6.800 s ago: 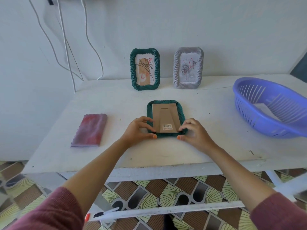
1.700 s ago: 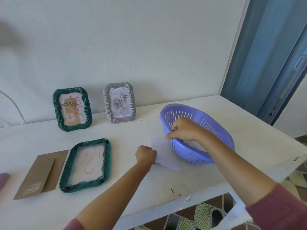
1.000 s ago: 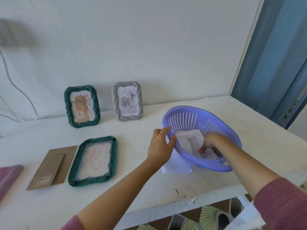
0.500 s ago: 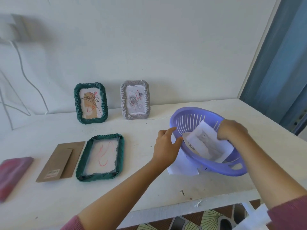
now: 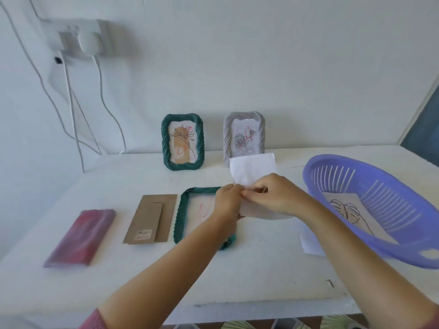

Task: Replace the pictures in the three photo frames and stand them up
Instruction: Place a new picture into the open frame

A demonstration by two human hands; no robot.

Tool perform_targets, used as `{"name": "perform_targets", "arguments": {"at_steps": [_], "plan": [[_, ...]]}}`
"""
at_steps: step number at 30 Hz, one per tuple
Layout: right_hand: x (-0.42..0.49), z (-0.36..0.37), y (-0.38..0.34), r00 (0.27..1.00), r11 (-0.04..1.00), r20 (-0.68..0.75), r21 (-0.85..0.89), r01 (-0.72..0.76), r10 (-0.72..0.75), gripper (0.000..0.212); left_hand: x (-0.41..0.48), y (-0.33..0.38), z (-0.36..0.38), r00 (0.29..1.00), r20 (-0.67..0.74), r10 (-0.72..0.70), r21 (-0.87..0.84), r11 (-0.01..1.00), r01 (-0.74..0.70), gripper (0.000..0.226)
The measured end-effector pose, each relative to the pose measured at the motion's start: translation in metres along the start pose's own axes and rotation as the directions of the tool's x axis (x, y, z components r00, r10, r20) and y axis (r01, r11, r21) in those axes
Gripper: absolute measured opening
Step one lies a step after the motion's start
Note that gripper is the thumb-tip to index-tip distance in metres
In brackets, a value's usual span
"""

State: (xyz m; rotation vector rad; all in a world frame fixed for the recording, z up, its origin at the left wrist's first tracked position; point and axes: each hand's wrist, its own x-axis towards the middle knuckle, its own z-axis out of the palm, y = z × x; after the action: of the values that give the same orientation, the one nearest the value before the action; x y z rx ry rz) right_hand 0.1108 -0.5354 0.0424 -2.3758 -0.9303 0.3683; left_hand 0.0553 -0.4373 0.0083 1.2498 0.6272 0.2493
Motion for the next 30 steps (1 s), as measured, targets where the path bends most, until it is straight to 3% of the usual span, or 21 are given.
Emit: {"name": "perform_targets", "arguments": {"at_steps": [3, 7, 9, 11, 14, 18, 22, 30], "plan": [[0.030, 0.031, 0.006, 0.982, 0.985, -0.150, 0.141, -0.095, 0.116, 0.036, 0.013, 0.001, -0.045, 0.994, -0.055, -0.099, 0.001, 0.995, 0.100, 0.017], [0.055, 0.076, 0.011, 0.942, 0.793, -0.030, 0.549, -0.264, 0.335, 0.036, 0.028, -0.007, -0.087, 0.977, -0.049, -0.207, 0.112, 0.971, 0.212, 0.013], [0.064, 0.094, 0.013, 0.930, 0.813, -0.082, 0.516, -0.269, 0.359, 0.037, 0.036, -0.013, -0.105, 0.989, -0.097, -0.115, 0.317, 0.938, 0.141, 0.011], [0.068, 0.107, 0.010, 0.938, 0.874, -0.119, 0.416, -0.251, 0.326, 0.038, 0.041, -0.017, -0.122, 0.988, -0.125, 0.088, 0.534, 0.846, -0.007, 0.015], [0.073, 0.116, 0.006, 0.958, 0.948, -0.164, 0.256, -0.190, 0.236, 0.037, 0.050, -0.018, -0.144, 0.963, -0.112, 0.246, 0.697, 0.710, -0.100, 0.031], [0.079, 0.124, 0.005, 0.956, 0.975, -0.219, 0.143, -0.168, 0.196, 0.040, 0.061, -0.021, -0.155, 0.980, -0.018, 0.198, 0.807, 0.581, -0.102, 0.042], [0.078, 0.130, 0.003, 0.957, 0.981, -0.214, 0.055, -0.186, 0.194, 0.037, 0.058, -0.024, -0.154, 0.991, 0.056, 0.124, 0.816, 0.566, -0.117, 0.044], [0.075, 0.120, 0.011, 0.969, 0.992, -0.214, 0.025, -0.122, 0.125, 0.033, 0.055, -0.025, -0.154, 0.991, 0.082, 0.110, 0.837, 0.532, -0.128, 0.048]]}}
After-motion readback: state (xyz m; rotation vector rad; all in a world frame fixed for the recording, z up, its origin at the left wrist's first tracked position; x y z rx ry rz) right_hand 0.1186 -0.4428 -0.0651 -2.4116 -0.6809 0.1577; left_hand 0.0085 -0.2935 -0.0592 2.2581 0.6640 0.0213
